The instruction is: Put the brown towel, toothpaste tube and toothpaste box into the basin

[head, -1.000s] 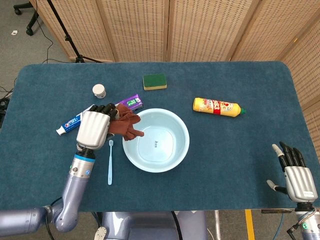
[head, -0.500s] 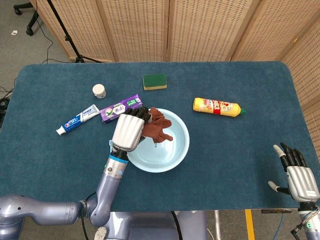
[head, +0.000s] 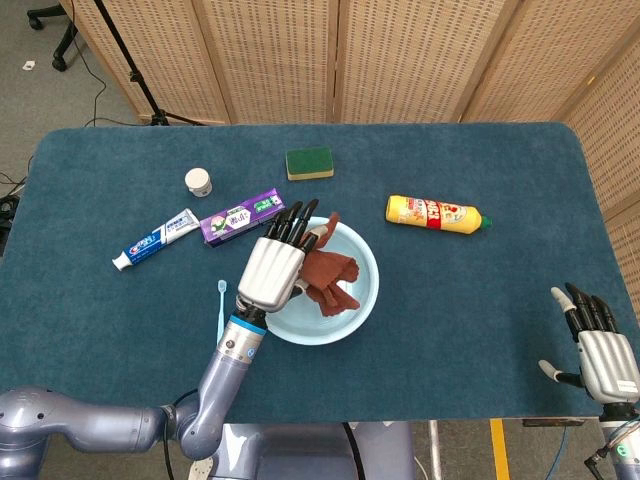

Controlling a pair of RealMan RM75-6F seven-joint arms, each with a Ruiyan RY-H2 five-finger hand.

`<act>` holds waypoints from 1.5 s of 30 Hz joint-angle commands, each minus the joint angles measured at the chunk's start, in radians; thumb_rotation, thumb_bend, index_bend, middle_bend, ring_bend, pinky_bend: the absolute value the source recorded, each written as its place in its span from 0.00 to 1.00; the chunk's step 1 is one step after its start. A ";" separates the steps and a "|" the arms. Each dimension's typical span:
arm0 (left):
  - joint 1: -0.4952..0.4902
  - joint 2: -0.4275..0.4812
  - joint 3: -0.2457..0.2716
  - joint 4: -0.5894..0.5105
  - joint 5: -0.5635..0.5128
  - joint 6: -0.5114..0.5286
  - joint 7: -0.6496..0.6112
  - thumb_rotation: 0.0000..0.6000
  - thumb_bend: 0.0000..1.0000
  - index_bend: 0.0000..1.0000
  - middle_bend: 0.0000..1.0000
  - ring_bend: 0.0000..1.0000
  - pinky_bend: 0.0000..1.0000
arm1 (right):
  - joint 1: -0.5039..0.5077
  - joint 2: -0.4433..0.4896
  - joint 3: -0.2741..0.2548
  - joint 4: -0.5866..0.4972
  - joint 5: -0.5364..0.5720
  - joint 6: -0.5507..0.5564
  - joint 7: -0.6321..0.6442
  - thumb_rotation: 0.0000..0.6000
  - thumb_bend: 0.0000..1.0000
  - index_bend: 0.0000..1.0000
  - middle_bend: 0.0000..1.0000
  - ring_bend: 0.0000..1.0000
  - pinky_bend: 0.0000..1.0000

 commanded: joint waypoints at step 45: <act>0.329 0.609 0.263 -0.259 0.078 0.064 -0.156 1.00 0.22 0.08 0.00 0.00 0.00 | -0.004 -0.010 -0.007 -0.039 -0.008 0.014 -0.114 1.00 0.10 0.00 0.00 0.00 0.00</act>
